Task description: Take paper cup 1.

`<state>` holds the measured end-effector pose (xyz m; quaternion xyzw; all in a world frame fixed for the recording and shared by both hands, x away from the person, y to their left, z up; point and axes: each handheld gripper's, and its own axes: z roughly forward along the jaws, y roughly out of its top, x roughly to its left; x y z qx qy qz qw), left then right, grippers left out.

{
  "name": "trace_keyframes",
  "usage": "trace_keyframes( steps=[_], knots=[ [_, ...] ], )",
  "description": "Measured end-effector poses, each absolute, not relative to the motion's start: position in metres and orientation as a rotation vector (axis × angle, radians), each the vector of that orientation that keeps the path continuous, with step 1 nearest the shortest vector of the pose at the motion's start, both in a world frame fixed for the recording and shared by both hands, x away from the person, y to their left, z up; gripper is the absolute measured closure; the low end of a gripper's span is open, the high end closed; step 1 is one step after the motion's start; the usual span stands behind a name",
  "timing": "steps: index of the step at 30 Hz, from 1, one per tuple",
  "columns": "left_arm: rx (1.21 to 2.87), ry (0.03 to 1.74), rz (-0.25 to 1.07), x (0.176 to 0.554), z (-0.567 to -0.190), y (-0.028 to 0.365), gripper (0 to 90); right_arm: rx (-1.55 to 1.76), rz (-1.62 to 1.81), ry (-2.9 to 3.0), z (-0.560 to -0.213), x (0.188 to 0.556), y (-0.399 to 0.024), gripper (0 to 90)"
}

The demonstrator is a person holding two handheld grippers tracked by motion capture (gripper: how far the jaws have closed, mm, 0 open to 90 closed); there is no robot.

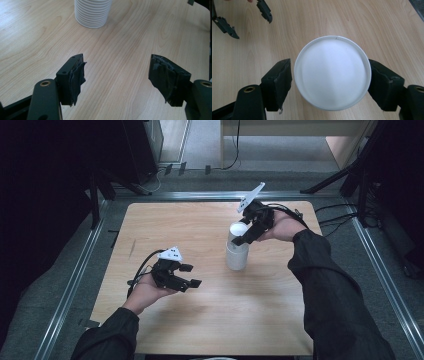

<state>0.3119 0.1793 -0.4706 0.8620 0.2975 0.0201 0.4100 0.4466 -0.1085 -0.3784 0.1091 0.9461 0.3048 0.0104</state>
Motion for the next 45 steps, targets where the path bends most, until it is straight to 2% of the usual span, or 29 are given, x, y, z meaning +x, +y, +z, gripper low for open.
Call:
trace_keyframes(
  steps=[7,13,29,45],
  knots=[
    [2.172,0.747,0.050,0.311,-0.470,0.179,28.9,0.321,0.898,2.970,-0.375,0.449,-0.101,27.4],
    [2.166,0.750,0.052,0.311,-0.470,0.180,28.9,0.325,0.877,2.985,-0.371,0.450,-0.098,32.6],
    [2.158,0.751,0.054,0.311,-0.469,0.181,28.9,0.306,0.851,2.980,-0.366,0.449,-0.095,33.7],
    [2.145,0.751,0.055,0.311,-0.467,0.182,27.2,0.336,0.871,2.966,-0.339,0.446,-0.099,34.4]
  ],
)
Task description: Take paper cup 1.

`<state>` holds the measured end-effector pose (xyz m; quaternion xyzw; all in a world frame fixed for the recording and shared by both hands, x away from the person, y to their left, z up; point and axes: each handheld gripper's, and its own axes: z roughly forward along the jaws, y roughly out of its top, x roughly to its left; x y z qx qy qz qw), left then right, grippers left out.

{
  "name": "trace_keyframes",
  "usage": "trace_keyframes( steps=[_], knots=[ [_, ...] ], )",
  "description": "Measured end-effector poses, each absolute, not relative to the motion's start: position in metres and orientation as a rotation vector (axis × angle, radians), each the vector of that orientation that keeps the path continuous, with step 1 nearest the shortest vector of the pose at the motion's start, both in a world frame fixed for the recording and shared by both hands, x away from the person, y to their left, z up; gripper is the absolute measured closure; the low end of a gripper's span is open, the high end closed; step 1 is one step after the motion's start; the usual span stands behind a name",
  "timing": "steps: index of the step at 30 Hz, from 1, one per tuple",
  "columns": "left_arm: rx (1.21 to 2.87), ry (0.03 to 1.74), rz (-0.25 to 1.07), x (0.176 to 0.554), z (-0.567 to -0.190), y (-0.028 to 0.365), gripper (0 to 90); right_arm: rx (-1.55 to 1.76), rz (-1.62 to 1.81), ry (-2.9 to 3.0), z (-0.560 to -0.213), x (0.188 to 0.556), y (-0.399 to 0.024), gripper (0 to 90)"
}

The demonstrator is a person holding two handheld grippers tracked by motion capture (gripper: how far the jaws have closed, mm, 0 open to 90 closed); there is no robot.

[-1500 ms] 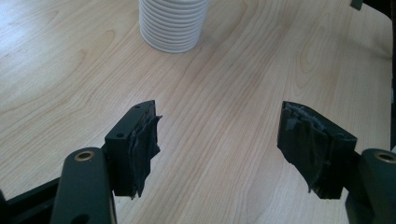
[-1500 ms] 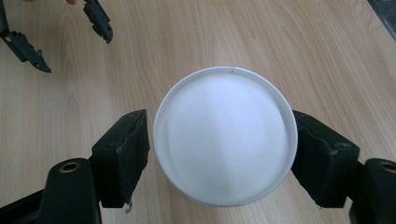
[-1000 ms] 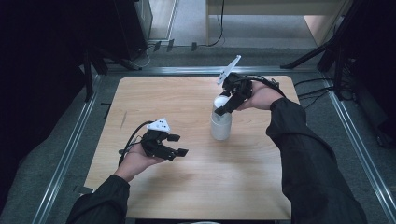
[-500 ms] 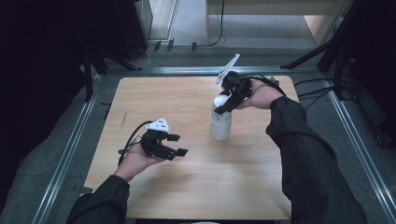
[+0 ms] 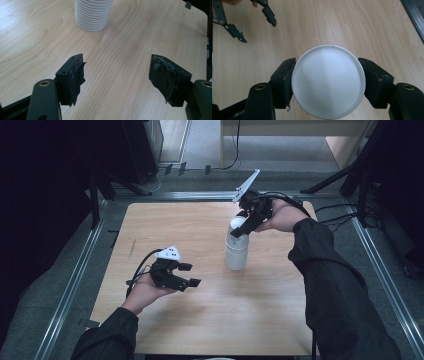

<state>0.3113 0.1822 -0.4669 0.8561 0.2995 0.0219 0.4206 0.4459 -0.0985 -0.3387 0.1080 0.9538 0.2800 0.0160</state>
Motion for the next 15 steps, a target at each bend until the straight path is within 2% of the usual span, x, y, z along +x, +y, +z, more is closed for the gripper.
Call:
trace_keyframes(
  steps=[15],
  knots=[
    [2.129,0.751,0.046,0.312,-0.464,0.184,23.5,0.299,0.972,2.905,-0.293,0.433,-0.103,34.8]
  ],
)
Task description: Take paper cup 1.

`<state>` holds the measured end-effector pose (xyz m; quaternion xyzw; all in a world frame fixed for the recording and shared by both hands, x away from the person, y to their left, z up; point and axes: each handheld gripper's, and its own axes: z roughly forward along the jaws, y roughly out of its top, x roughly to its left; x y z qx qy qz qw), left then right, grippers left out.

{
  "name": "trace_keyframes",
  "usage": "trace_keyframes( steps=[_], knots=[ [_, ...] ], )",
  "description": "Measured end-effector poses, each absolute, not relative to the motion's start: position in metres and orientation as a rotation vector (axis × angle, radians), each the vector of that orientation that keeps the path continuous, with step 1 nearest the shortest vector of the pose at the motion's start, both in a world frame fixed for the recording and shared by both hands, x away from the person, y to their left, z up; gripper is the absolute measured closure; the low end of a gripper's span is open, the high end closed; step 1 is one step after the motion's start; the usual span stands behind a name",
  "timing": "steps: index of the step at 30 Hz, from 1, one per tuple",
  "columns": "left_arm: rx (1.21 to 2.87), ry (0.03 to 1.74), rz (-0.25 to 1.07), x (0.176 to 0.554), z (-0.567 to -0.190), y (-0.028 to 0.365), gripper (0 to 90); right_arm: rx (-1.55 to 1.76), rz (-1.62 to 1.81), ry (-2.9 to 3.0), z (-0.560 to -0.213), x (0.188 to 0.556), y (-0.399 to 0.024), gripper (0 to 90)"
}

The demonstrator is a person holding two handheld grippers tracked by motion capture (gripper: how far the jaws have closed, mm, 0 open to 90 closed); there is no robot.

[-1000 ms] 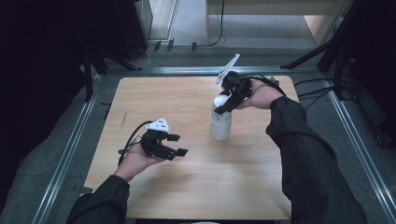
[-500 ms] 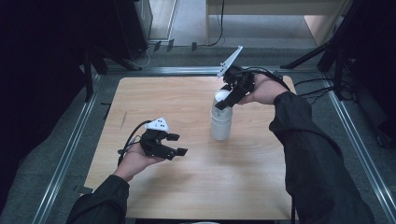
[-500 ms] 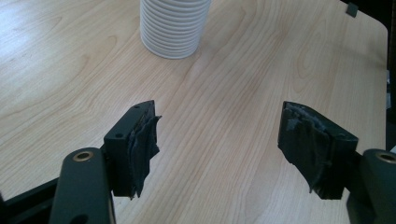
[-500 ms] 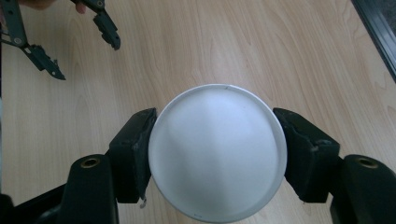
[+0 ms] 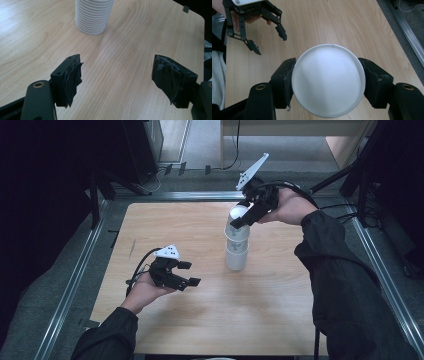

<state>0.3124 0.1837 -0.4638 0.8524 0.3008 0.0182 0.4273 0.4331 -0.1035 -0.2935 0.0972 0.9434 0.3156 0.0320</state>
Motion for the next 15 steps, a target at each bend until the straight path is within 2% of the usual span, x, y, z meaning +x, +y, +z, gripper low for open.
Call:
trace_keyframes(
  steps=[10,15],
  knots=[
    [2.131,0.750,0.046,0.313,-0.463,0.184,23.1,0.272,1.007,2.879,-0.262,0.416,-0.114,35.0],
    [2.126,0.745,0.040,0.313,-0.463,0.184,21.9,0.214,0.965,2.878,-0.265,0.399,-0.113,35.4]
  ],
)
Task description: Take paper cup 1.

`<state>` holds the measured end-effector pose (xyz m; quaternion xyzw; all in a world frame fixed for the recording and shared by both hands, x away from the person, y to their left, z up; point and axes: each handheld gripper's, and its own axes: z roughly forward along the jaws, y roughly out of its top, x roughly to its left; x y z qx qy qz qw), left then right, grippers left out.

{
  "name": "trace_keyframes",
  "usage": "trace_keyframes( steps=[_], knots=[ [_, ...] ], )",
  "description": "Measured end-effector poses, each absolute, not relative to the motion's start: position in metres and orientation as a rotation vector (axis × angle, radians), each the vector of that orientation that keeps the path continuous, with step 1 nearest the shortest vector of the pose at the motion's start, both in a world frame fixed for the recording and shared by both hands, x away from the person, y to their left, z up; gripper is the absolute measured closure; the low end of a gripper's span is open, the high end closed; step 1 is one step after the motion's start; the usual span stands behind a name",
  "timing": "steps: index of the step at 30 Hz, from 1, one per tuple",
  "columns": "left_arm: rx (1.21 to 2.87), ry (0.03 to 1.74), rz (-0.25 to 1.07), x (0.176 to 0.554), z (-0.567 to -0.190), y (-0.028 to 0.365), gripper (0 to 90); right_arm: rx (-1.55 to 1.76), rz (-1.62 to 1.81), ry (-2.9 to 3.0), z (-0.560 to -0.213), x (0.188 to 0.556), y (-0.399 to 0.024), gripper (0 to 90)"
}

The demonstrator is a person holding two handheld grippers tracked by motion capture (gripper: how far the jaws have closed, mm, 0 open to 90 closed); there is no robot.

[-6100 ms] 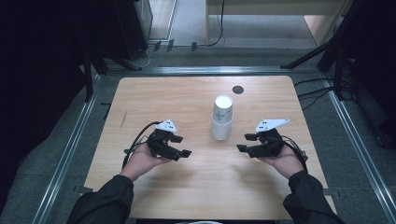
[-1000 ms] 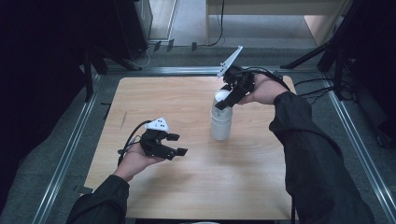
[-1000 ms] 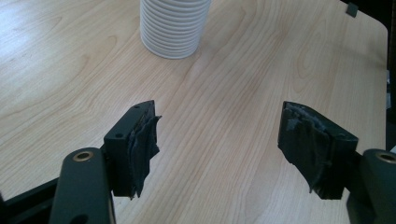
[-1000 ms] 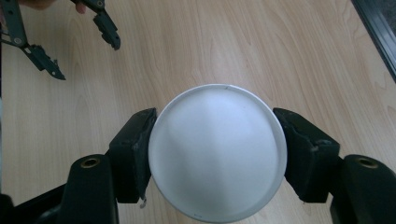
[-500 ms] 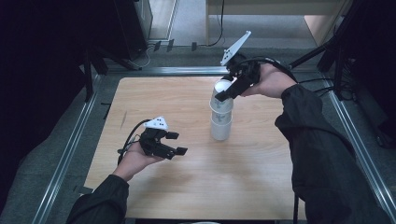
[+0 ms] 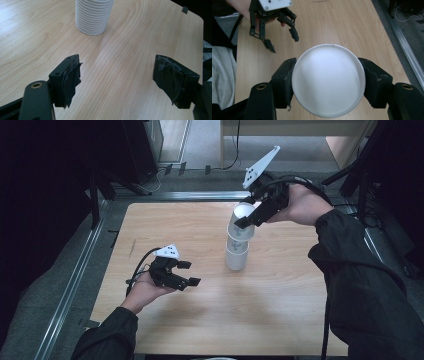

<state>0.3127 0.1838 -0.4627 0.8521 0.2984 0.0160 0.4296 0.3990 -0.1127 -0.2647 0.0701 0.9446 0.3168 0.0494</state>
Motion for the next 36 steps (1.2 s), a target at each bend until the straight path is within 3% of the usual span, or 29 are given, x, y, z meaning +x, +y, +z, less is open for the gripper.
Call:
trace_keyframes(
  steps=[36],
  knots=[
    [2.090,0.645,0.003,0.309,-0.457,0.168,15.4,0.288,1.289,2.916,-0.395,0.351,-0.131,35.6]
  ],
)
